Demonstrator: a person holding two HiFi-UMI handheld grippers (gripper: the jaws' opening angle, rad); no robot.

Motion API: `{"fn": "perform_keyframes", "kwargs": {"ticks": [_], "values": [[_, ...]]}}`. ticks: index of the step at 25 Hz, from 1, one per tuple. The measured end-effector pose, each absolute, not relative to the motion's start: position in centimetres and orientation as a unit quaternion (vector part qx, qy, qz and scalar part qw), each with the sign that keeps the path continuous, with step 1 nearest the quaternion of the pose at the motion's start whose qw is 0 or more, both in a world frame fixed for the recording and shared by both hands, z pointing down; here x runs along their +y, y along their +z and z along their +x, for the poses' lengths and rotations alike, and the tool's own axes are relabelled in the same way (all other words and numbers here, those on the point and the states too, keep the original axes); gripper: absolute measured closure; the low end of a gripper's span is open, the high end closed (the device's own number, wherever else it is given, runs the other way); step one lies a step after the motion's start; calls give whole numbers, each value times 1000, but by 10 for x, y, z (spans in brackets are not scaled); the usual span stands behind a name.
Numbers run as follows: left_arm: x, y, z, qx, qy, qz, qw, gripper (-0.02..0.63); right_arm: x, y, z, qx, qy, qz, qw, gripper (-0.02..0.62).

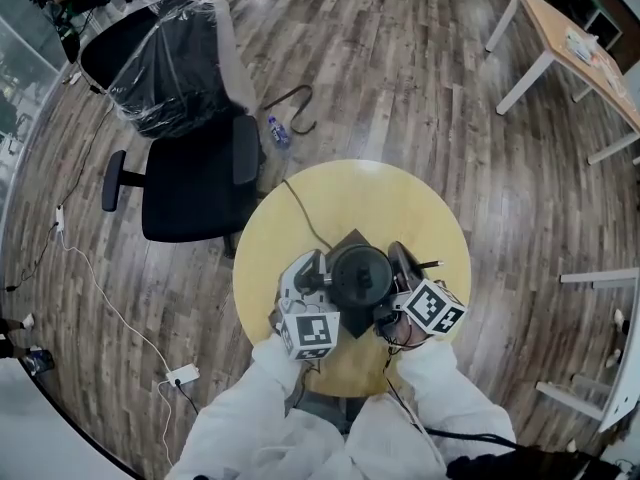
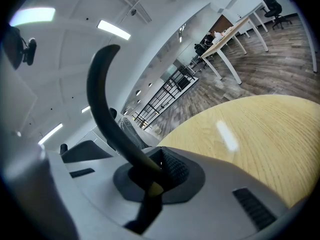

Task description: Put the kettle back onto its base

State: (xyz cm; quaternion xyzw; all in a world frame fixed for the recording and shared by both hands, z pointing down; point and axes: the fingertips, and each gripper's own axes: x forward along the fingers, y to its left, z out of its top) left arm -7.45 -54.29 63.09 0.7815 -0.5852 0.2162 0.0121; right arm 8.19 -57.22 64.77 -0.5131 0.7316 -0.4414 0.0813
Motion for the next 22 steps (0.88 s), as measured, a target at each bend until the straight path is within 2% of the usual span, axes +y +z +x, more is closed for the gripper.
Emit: {"fn": "perform_keyframes", "kwargs": {"ticks": [17, 22], "values": [[-526, 645, -75, -588, 233, 775, 6, 606, -561, 663, 82, 728, -442, -518, 85, 584], [-528, 643, -81, -604, 209, 769, 12, 596, -560, 665, 79, 723, -456, -511, 90, 584]]}}
